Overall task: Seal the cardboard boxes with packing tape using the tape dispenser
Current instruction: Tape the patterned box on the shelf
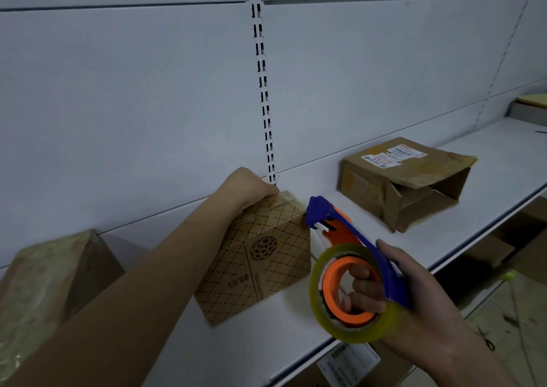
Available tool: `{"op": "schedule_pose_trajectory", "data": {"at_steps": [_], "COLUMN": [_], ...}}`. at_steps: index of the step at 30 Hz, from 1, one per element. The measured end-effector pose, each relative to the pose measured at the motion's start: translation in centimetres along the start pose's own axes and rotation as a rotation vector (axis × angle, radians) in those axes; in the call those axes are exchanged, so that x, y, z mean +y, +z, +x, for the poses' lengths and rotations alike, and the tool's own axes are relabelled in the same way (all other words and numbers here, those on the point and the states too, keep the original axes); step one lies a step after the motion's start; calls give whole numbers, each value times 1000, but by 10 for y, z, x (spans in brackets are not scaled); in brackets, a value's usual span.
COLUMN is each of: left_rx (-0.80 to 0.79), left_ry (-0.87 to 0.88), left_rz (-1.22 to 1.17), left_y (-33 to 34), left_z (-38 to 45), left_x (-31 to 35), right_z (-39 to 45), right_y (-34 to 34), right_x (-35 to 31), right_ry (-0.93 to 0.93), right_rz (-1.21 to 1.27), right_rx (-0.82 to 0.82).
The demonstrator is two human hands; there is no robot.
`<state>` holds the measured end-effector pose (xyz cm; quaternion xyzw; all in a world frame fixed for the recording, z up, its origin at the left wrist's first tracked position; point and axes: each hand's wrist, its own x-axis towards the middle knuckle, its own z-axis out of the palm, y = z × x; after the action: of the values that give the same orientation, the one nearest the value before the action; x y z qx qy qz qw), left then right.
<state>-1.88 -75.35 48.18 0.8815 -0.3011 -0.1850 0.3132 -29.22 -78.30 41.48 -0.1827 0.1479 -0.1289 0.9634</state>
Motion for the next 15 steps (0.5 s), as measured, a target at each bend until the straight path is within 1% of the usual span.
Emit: {"op": "schedule_pose_trajectory", "data": {"at_steps": [2,4,5,6,7,8,9,10,11,12,13,14,15], "left_rx": [-24,-73,-72,-14,78,165,186,109,-34,-184,-291,-339,-356], "left_ry": [-7,-56,-55,26,181,376,558,671,709,692,665,641,623], "left_rz": [146,227,261,300,315,267,160,46,-15,-6,41,88,106], "left_y": [-1,-2,-3,-2,-2,-1,0,2,4,6,9,10,11], "left_z": [-1,-2,-4,-4,-4,-6,-10,-13,-16,-18,-18,-16,-14], "left_x": [0,-2,-3,-4,-3,-1,1,3,5,7,7,7,8], "right_z": [-4,-7,-9,-10,-11,-10,-11,-10,-11,-11,-10,-10,-10], "right_y": [4,7,9,10,11,11,11,11,11,10,10,9,8], "right_x": [2,1,1,1,2,4,5,7,8,10,11,12,13], "right_ry": [-12,-1,2,0,3,10,19,27,31,28,24,21,21], "right_rz": [-32,-57,-72,-86,-102,-110,-106,-92,-75,-60,-47,-40,-33], "right_rx": [7,27,44,60,84,101,111,106,100,99,104,111,116]}}
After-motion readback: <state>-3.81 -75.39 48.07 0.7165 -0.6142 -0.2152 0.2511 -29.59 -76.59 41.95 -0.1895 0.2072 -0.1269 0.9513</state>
